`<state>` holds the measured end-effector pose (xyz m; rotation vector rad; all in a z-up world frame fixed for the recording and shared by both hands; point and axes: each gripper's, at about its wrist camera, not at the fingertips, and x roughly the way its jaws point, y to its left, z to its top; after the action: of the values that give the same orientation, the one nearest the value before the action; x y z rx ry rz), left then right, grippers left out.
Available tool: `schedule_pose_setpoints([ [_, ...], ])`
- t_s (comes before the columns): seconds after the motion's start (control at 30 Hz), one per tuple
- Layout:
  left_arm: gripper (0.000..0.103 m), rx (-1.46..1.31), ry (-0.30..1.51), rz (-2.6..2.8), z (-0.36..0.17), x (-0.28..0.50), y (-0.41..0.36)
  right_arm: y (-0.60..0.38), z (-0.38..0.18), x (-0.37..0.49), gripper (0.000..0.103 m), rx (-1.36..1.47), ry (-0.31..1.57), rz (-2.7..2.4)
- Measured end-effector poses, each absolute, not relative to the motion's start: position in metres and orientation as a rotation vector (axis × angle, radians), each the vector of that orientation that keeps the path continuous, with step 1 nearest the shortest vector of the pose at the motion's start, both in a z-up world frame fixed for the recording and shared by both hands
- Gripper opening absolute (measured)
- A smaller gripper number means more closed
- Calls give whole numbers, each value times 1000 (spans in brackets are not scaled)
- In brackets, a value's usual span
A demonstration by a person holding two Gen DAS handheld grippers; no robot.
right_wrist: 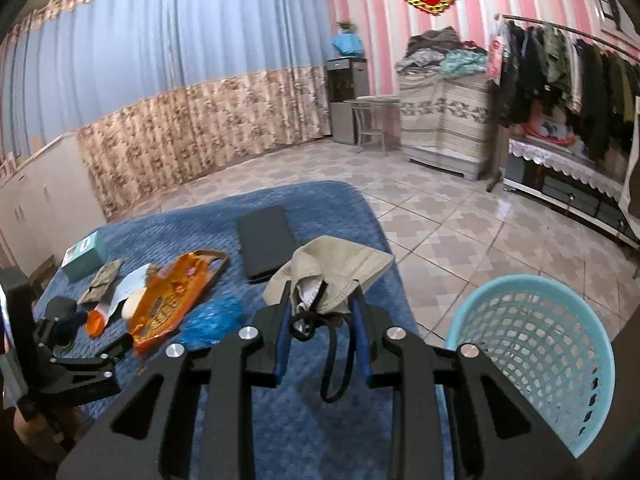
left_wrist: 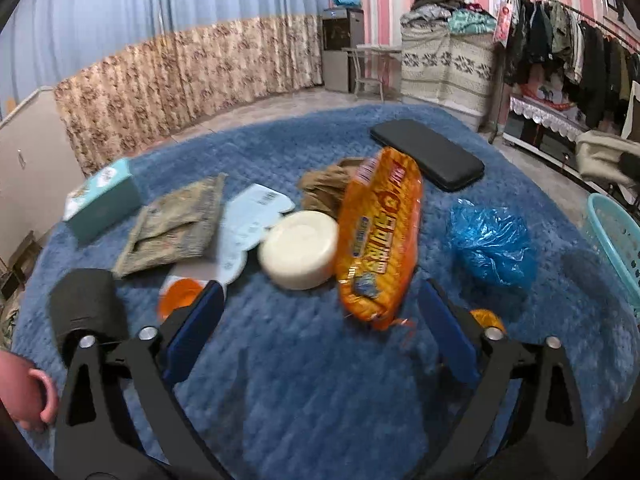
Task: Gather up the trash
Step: 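Grasp the beige cloth bag with the right gripper while the left gripper grasps the orange snack packet, then carry the beige bag and orange snack packet with both grippers over the blue basket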
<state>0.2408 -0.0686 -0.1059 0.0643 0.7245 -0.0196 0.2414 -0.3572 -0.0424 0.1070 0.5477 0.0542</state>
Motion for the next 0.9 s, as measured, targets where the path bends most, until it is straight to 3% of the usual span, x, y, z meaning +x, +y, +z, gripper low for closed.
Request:
schedule_pose_setpoints([
  [0.23, 57, 60, 839, -67, -128, 266, -83, -377, -44, 245, 27, 142, 546, 20],
  [0.3, 40, 66, 830, -81, -127, 265, -85, -382, -45, 244, 27, 155, 542, 10],
  [0.4, 30, 72, 814, -91, -124, 262, -87, -389, -45, 242, 27, 173, 538, -2],
  [0.9, 25, 124, 633, -158, -52, 236, -111, -436, -40, 221, 27, 189, 509, -139],
])
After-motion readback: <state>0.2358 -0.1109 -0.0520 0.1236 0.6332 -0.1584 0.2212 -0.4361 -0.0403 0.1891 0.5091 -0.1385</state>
